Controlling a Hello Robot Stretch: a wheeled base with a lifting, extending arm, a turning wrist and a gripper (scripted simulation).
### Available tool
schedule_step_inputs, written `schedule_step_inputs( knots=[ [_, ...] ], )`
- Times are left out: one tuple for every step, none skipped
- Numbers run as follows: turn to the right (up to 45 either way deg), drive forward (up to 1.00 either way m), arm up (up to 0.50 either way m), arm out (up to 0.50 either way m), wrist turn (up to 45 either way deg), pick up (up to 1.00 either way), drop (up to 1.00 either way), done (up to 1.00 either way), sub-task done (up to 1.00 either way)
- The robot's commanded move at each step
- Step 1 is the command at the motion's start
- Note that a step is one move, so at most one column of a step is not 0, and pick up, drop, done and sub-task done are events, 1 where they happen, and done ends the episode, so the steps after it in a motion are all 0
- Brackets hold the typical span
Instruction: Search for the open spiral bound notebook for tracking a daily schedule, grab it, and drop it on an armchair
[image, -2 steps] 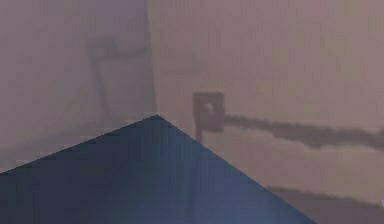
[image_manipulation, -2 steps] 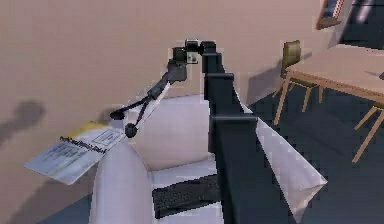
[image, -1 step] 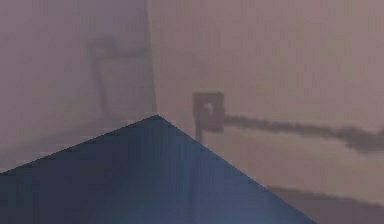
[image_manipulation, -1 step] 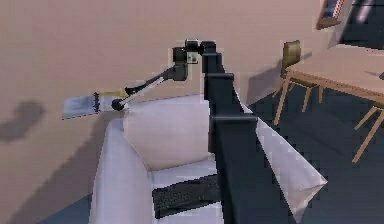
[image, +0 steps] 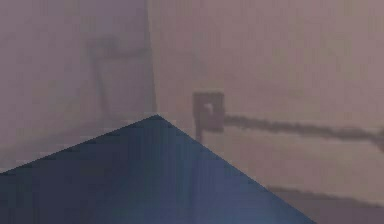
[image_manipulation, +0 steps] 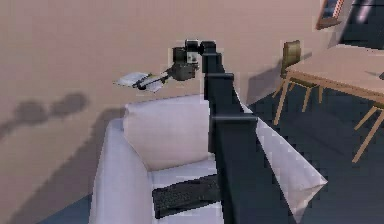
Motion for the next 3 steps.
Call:
schedule_step_inputs(
  knots=[
    [0.0, 0.0, 0.0, 0.0, 45.0, 0.0, 0.0, 0.0, 0.0],
    [0.0, 0.0, -0.38, 0.0, 0.0, 0.0, 0.0, 0.0, 0.0],
    [0.0, 0.0, -0.32, 0.0, 0.0, 0.0, 0.0, 0.0, 0.0]
  ],
)
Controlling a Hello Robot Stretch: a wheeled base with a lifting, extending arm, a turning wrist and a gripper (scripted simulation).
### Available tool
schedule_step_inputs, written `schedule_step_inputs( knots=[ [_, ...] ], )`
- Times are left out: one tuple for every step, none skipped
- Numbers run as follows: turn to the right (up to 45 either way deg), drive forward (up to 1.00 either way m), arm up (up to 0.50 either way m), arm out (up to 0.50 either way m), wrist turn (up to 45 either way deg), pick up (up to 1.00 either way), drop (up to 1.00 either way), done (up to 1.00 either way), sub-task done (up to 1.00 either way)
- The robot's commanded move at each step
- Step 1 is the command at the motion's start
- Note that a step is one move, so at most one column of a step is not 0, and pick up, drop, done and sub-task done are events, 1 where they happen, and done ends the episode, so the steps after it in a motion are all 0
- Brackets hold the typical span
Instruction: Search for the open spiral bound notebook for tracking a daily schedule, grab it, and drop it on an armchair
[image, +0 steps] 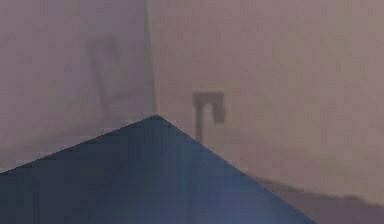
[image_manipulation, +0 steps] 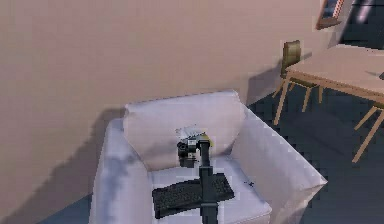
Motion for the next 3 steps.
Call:
schedule_step_inputs(
  knots=[
    [0.0, 0.0, 0.0, 0.0, 0.0, 0.0, 1.0, 0.0, 0.0],
    [0.0, 0.0, 0.1, 0.0, 0.0, 0.0, 0.0, 0.0, 0.0],
    [0.0, 0.0, 0.0, -0.08, 0.0, 0.0, 0.0, 0.0, 0.0]
  ],
)
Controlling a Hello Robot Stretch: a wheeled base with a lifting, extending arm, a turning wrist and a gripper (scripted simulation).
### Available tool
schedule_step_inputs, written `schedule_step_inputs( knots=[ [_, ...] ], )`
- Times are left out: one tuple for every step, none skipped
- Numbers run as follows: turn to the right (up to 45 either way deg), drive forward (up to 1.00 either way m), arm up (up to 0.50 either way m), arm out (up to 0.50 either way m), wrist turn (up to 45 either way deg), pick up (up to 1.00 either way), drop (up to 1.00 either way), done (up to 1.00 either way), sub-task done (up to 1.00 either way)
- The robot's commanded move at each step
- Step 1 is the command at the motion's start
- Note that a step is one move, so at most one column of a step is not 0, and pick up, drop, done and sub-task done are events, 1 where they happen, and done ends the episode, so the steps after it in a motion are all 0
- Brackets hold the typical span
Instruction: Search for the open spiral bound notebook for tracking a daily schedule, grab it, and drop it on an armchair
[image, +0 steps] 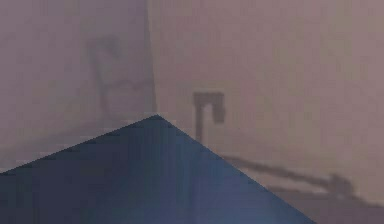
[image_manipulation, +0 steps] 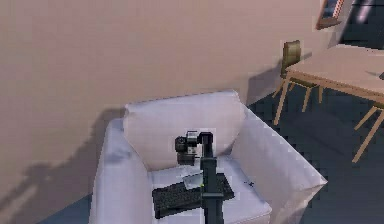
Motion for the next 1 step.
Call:
schedule_step_inputs(
  knots=[
    [0.0, 0.0, 0.0, 0.0, 0.0, 0.0, 0.0, 1.0, 0.0]
  ],
)
